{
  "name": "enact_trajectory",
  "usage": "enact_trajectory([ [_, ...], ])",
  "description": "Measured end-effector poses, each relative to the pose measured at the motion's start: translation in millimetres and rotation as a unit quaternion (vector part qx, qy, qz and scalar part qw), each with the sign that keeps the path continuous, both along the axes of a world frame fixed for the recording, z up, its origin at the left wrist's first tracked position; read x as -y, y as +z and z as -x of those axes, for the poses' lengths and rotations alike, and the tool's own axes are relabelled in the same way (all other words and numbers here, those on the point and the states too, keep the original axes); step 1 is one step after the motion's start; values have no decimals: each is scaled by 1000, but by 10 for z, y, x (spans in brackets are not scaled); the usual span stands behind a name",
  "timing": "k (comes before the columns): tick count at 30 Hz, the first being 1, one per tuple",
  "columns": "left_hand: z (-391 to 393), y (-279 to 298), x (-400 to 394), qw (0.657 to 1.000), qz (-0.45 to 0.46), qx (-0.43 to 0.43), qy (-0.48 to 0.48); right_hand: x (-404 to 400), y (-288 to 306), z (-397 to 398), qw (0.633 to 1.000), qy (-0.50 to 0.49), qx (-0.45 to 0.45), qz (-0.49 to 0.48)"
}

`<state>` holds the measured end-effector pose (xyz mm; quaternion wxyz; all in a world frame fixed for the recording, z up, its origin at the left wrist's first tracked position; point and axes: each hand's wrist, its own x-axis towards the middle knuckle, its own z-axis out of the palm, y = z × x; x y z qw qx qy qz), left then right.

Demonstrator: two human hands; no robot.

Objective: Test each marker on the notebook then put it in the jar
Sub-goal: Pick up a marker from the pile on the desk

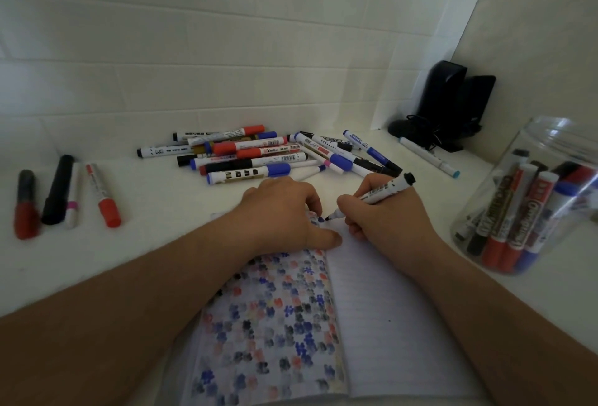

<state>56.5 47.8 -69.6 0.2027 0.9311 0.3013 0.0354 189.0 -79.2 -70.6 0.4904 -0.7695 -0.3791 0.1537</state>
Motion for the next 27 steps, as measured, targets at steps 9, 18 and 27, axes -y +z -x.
enact_trajectory([
  [9, 3, -15, -15, 1000, -4, -3, -3, -13, -15, -14, 1000, -21, 11, -3],
  [18, -3, -8, -7, 1000, -2, -3, -6, -19, -25, -4, 999, -9, 32, 10],
  [27, -1, -18, -15, 1000, -5, -6, -5, -14, -17, -7, 1000, -21, 21, -9],
])
